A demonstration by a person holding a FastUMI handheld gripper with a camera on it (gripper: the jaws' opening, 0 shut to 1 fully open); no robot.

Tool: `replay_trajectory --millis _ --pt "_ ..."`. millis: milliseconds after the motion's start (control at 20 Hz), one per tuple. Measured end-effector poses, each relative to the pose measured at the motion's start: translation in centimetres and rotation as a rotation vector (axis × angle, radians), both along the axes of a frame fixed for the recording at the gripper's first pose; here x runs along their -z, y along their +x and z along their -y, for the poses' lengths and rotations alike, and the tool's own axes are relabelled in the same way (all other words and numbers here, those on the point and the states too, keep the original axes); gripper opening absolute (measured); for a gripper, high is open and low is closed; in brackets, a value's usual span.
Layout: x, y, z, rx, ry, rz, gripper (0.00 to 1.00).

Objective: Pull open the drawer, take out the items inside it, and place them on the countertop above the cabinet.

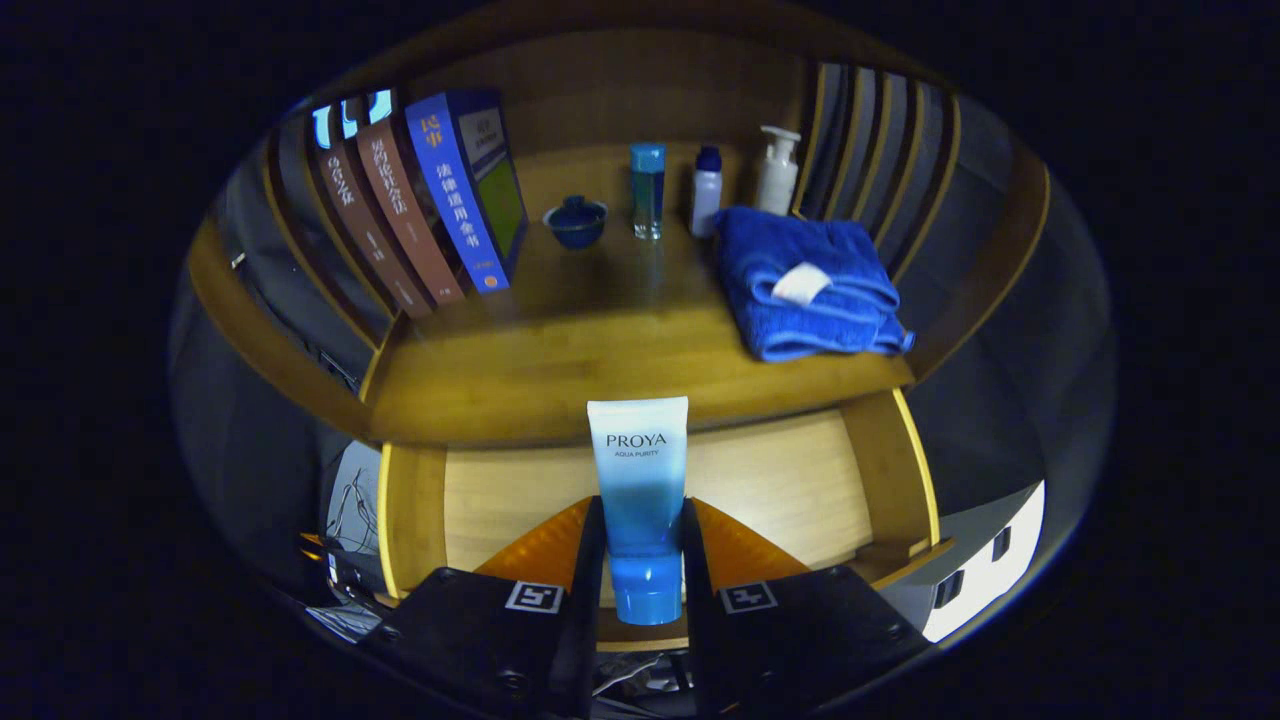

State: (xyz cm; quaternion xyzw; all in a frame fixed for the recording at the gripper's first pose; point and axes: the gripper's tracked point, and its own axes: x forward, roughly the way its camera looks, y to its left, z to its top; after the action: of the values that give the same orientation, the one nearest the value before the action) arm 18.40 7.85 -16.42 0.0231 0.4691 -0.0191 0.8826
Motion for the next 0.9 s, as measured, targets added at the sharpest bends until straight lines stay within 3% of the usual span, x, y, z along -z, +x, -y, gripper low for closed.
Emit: replay_trajectory --millis 250,500,900 --pt "1.1 6.1 -0.4 -0.019 0.009 -0.047 0.42" --pt "3.6 12.0 -1.3 -0.091 0.024 -0.092 0.42" --pt "6.7 15.0 -2.2 -0.113 0.091 -0.14 0.42"
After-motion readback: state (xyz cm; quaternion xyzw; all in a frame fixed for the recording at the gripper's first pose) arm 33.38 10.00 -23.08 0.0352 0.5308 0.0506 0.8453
